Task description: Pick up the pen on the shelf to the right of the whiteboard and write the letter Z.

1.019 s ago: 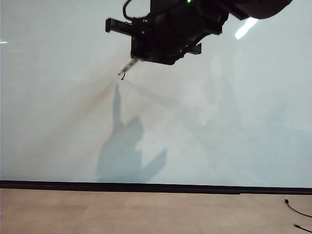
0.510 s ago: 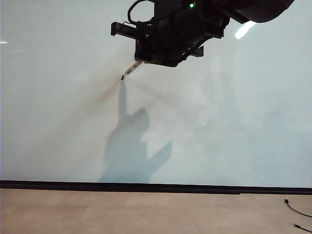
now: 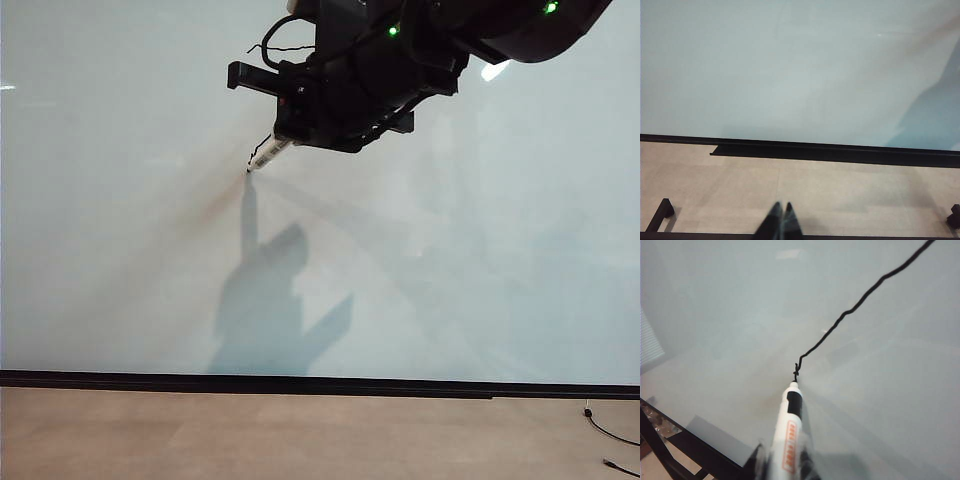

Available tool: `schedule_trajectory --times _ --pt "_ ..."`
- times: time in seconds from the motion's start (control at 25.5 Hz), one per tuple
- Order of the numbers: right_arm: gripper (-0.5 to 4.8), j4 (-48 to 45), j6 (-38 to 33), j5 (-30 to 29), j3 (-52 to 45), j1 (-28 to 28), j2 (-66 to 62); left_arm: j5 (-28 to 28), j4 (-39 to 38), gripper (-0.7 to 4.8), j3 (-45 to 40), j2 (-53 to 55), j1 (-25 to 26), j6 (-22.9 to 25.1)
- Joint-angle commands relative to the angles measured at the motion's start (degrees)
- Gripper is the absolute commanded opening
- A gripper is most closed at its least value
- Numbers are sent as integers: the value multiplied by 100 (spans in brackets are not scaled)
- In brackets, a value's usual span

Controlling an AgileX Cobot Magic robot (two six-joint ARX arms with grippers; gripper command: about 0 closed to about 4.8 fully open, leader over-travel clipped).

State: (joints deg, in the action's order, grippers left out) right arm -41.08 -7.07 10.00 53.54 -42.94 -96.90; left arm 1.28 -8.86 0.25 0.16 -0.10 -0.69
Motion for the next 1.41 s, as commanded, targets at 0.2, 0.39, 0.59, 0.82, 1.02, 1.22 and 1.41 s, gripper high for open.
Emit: schedule_trajectory --times 0.2,0.39,0.59,0.82,1.02,1.22,1.41 --pt "-6 -122 -24 61 22 9 28 2 33 -4 13 2 0 24" --pt "-6 -109 4 199 -24 7 133 2 33 -5 13 2 0 24" --pt "-6 -59 52 391 -151 9 275 2 33 -4 13 2 0 24" --pt "-6 70 114 601 -374 33 501 0 31 -4 13 2 0 24" --pt "-6 107 127 752 -612 96 734 2 33 -5 13 2 0 24" --pt "-6 269 153 826 -667 162 901 0 31 -5 13 2 0 24" --pt "-6 323 190 935 -739 181 1045 2 33 -4 13 2 0 24"
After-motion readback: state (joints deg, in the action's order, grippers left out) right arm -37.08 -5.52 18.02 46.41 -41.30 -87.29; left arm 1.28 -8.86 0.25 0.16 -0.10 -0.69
